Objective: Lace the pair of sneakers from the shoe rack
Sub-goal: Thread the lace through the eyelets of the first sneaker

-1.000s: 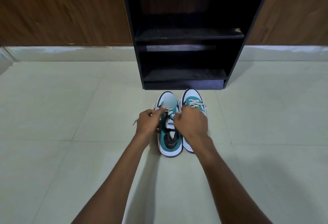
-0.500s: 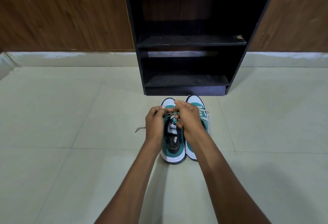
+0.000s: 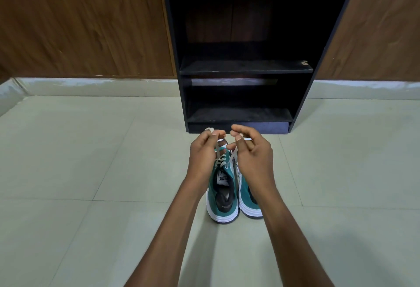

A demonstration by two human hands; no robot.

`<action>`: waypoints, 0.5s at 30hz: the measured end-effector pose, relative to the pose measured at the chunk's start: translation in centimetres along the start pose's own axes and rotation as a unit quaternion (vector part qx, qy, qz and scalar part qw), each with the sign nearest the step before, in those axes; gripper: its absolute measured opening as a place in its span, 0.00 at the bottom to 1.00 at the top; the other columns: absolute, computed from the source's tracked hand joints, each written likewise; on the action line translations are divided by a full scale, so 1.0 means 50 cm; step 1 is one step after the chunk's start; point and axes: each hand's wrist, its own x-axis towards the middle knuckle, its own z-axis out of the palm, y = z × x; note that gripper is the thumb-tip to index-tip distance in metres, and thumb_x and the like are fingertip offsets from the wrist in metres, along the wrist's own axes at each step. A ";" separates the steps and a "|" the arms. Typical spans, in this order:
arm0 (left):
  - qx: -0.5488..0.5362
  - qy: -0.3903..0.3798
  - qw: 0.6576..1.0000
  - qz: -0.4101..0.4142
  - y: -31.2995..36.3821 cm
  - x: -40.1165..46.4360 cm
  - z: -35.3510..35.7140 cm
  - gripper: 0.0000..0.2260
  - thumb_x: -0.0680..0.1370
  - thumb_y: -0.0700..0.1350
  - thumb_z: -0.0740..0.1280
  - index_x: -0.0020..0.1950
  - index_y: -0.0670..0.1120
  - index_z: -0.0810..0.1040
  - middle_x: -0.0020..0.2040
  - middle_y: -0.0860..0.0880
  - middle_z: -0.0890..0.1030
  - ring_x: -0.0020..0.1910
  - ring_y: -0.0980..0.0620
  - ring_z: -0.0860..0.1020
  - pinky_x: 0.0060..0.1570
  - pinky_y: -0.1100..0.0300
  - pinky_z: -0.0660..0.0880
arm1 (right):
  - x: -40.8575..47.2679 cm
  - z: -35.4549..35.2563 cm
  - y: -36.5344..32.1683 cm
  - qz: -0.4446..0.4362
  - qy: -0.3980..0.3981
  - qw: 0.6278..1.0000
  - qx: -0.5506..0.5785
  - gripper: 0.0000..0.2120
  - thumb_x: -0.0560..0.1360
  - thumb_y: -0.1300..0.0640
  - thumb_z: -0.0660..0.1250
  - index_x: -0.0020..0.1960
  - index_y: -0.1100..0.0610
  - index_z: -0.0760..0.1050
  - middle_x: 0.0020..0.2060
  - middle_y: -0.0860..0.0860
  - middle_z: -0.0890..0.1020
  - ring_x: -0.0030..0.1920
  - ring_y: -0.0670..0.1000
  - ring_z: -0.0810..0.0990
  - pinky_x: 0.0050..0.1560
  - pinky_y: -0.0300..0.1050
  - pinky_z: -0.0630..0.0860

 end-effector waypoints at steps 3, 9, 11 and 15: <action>0.021 -0.012 0.999 0.034 0.001 -0.003 -0.003 0.11 0.85 0.42 0.61 0.56 0.40 0.83 0.42 0.54 0.87 0.42 0.59 0.86 0.40 0.68 0.78 | 0.011 -0.001 -0.015 -0.013 -0.010 1.000 0.018 0.12 0.82 0.63 0.62 0.61 0.53 0.79 0.50 0.47 0.86 0.43 0.45 0.86 0.46 0.35 0.81; 0.075 -0.056 0.990 0.106 -0.004 0.014 -0.023 0.12 0.85 0.40 0.61 0.63 0.46 0.82 0.59 0.54 0.84 0.58 0.64 0.81 0.57 0.72 0.74 | 0.053 0.002 -0.013 0.075 -0.166 0.980 -0.083 0.14 0.80 0.64 0.63 0.64 0.54 0.73 0.54 0.49 0.84 0.38 0.49 0.87 0.41 0.46 0.82; 0.080 -0.095 0.987 0.098 0.003 0.023 -0.034 0.13 0.85 0.40 0.60 0.65 0.45 0.81 0.63 0.54 0.83 0.62 0.64 0.79 0.58 0.73 0.72 | 0.063 -0.001 -0.009 0.092 -0.194 0.976 -0.035 0.12 0.78 0.63 0.66 0.60 0.55 0.74 0.51 0.50 0.86 0.38 0.52 0.87 0.33 0.43 0.75; 0.111 -0.153 0.978 0.093 0.011 0.030 -0.058 0.15 0.85 0.40 0.61 0.67 0.49 0.81 0.59 0.60 0.84 0.59 0.69 0.79 0.54 0.76 0.72 | 0.086 -0.010 0.003 0.129 -0.231 0.964 0.039 0.08 0.76 0.56 0.72 0.53 0.57 0.81 0.42 0.51 0.87 0.36 0.52 0.83 0.29 0.42 0.69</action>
